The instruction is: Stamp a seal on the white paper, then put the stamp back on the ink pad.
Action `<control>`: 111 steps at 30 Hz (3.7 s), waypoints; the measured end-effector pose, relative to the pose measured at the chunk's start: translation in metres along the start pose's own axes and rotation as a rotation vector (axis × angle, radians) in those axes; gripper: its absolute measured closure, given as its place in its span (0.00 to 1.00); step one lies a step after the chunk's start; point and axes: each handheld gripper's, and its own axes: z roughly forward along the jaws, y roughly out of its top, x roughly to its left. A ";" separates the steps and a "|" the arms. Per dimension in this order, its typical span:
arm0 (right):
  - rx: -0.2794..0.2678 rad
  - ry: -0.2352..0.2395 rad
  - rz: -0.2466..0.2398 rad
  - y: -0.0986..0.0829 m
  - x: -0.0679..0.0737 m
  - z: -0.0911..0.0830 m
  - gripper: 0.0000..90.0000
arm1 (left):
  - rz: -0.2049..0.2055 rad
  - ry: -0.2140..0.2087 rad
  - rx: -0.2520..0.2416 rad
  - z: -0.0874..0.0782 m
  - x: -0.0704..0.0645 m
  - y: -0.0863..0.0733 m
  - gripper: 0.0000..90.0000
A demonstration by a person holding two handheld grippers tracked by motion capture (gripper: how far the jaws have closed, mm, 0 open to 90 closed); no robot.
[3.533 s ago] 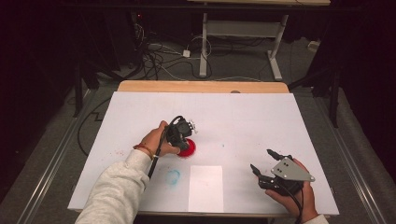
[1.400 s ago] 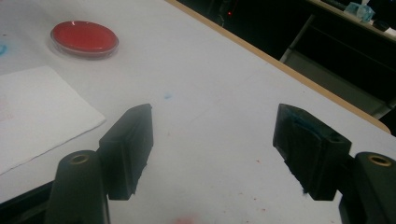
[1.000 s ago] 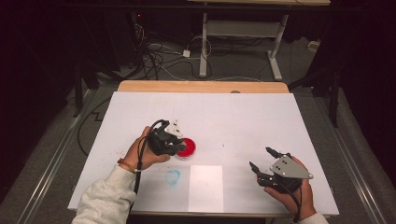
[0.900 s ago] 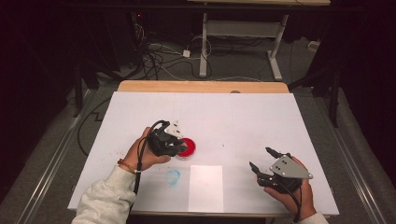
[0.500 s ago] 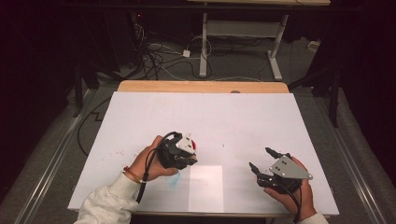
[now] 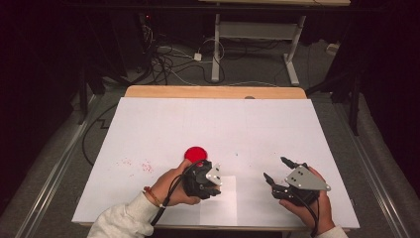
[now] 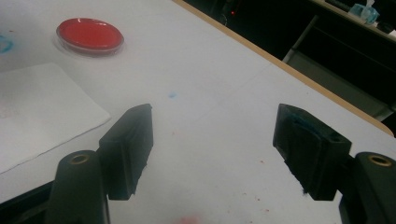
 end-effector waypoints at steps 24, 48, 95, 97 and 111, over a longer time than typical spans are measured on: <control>0.011 0.004 -0.005 -0.001 0.000 0.001 0.33 | 0.003 -0.035 0.063 0.033 0.001 0.003 0.82; 0.003 0.002 -0.013 0.000 0.001 0.002 0.33 | -0.012 -0.069 0.109 0.038 0.006 0.009 0.82; -0.015 0.002 -0.014 0.000 0.001 -0.005 0.33 | -0.042 -0.001 -0.095 0.002 0.006 0.003 0.82; -0.018 -0.001 -0.015 0.000 0.001 -0.006 0.33 | -0.042 0.011 -0.095 0.000 0.007 0.002 0.82; -0.015 0.000 -0.017 0.000 0.001 -0.008 0.33 | -0.100 0.049 -0.112 -0.016 0.021 -0.009 0.82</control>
